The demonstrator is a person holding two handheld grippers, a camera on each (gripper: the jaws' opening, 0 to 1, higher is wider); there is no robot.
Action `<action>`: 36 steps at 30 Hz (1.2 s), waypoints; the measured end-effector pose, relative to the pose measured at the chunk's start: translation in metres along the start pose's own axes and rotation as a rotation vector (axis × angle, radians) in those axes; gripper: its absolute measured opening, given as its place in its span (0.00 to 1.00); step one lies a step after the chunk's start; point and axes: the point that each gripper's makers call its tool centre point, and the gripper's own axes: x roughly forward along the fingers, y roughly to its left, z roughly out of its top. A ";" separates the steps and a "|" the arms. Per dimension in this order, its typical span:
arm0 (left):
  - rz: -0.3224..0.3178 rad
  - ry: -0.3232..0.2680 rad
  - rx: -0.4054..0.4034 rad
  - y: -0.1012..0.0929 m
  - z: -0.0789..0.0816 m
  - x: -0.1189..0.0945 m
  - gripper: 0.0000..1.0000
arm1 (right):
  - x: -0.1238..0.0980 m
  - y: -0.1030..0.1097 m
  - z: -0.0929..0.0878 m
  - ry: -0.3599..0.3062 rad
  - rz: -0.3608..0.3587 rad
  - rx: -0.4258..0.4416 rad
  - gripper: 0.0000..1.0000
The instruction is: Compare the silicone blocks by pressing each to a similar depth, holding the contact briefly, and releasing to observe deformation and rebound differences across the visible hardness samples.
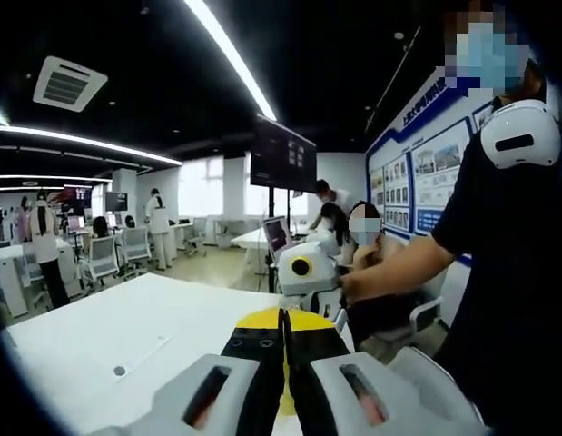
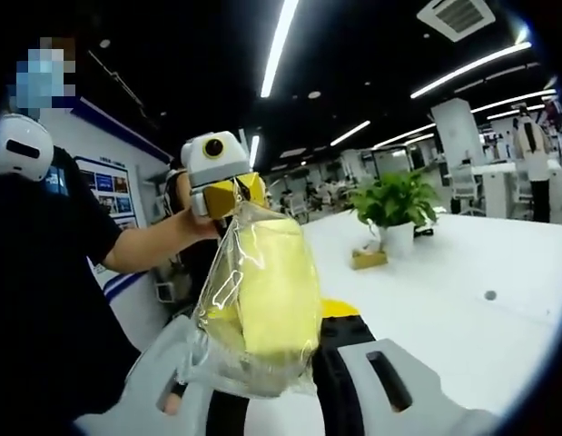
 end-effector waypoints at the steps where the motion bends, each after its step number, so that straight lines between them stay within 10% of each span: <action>1: -0.002 0.001 0.001 -0.001 0.000 0.000 0.00 | 0.000 0.000 -0.001 0.003 0.000 0.006 0.22; 36: 0.009 -0.017 -0.056 -0.006 -0.018 -0.005 0.00 | -0.004 -0.029 -0.006 -0.119 -0.235 0.011 0.90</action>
